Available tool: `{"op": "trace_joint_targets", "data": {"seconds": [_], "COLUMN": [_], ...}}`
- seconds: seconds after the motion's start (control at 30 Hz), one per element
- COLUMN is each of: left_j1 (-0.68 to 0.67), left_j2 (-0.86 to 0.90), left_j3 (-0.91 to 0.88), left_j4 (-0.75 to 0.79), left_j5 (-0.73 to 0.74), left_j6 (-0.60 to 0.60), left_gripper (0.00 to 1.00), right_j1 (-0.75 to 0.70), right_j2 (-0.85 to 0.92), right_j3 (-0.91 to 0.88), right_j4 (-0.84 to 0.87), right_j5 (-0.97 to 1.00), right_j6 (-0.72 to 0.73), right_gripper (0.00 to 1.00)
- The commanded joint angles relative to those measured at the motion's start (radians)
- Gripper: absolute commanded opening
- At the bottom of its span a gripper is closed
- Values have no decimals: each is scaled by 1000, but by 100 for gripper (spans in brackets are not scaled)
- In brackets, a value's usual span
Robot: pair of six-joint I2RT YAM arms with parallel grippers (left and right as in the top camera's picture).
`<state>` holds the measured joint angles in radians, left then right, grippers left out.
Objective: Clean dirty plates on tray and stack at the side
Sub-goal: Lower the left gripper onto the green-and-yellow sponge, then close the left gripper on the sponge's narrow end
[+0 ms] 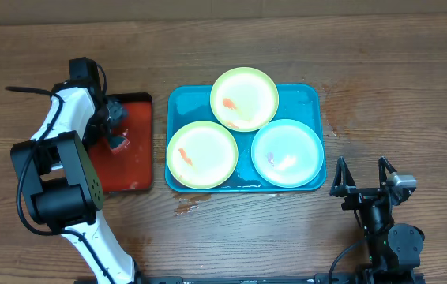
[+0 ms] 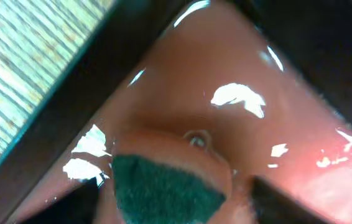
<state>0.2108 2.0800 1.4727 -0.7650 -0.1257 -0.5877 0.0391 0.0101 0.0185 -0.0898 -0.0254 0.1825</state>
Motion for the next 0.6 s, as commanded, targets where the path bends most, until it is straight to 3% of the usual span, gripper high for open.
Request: {"op": "trace_joint_targets", "data": {"seconds": [0.0,0.07,0.17,0.2,0.23,0.27,0.3,0.5,0.57], "left_j1": [0,0,0,0,0,0,0,0,0], "left_j2": [13,13,13,13,13,13,13,13,13], "left_j3": [19,17,16,16,16,16,16,16,16], "left_j4": [7,6,-2,-9,-18,-31,-46,-159,-174], "left_j5": [-31,-31,-29,-25,-14,3,21,120,118], "left_j6": [16,16,16,16,16,16,16,16,17], "left_gripper": [25,4,8,24,46,80,100,98,77], "right_j1": [-1,-1,-1,-1,-1,-1,-1,-1,-1], "right_j2": [-7,-7,-7,-7,-7,-7,-7,-7,-7], "right_j3": [-11,-11,-11,-11,-11,-11,-11,-11,-11], "right_j4": [6,6,6,6,6,6,6,6,6], "right_j5": [6,6,6,6,6,6,6,6,6], "right_j6": [-3,-3,-3,-3,-3,-3,-3,-3,-3], "right_gripper": [100,100,100,100,100,100,100,100,100]}}
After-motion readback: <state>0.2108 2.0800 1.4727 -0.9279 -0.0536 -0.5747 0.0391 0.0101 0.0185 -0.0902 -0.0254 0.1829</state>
